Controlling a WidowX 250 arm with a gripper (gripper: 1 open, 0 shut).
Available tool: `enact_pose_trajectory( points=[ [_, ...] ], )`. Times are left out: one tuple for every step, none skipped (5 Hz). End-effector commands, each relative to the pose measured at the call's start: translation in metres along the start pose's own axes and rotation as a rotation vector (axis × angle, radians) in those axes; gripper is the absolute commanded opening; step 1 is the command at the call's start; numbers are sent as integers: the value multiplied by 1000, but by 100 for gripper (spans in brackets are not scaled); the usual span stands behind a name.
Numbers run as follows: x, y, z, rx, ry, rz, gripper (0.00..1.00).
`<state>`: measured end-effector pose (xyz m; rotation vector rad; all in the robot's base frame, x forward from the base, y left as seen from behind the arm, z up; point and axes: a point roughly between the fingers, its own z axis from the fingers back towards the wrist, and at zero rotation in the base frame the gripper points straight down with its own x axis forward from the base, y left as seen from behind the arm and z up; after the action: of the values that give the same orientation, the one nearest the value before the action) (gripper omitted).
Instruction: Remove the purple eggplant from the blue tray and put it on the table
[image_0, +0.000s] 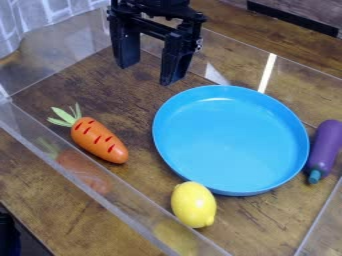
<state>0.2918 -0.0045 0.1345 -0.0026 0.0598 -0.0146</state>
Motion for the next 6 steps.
enact_pose_trajectory(
  points=[
    [0,-10,-10,-2,16,-3,100],
    [2,-16,-9,-3,32,1,100],
    [4,-21,-9,-6,46,7,100],
    [5,-17,-7,-9,59,17,100],
    [6,-12,-5,-11,70,26,100],
    [15,-9,-15,-10,82,-4,100]
  ],
)
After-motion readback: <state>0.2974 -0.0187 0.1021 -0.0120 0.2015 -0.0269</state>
